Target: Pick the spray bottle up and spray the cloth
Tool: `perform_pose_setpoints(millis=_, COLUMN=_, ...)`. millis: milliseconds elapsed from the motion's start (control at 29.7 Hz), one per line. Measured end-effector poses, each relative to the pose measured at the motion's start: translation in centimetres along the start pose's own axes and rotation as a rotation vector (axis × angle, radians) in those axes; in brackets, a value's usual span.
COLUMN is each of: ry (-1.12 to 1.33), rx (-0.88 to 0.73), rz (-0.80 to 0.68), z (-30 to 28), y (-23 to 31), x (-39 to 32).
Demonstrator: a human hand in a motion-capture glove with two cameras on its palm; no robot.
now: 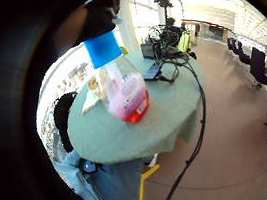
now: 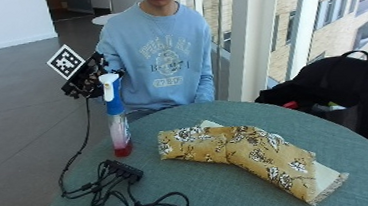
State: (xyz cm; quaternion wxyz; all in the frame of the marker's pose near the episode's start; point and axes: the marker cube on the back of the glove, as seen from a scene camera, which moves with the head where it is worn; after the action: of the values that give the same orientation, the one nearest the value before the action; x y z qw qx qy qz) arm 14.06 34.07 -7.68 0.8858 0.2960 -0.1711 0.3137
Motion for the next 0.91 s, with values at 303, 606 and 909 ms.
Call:
perform_pose_setpoints(millis=303, ry=-0.142, rx=0.037, rz=0.101, z=1.2, y=-2.3, x=1.2)
perform_pose_setpoints(millis=606, ry=-0.497, rx=-0.003, rz=0.219, z=4.5, y=-5.0, x=3.8)
perform_pose_setpoints(millis=909, ry=-0.634, rx=-0.065, rz=0.275, z=8.4, y=-6.7, x=4.8)
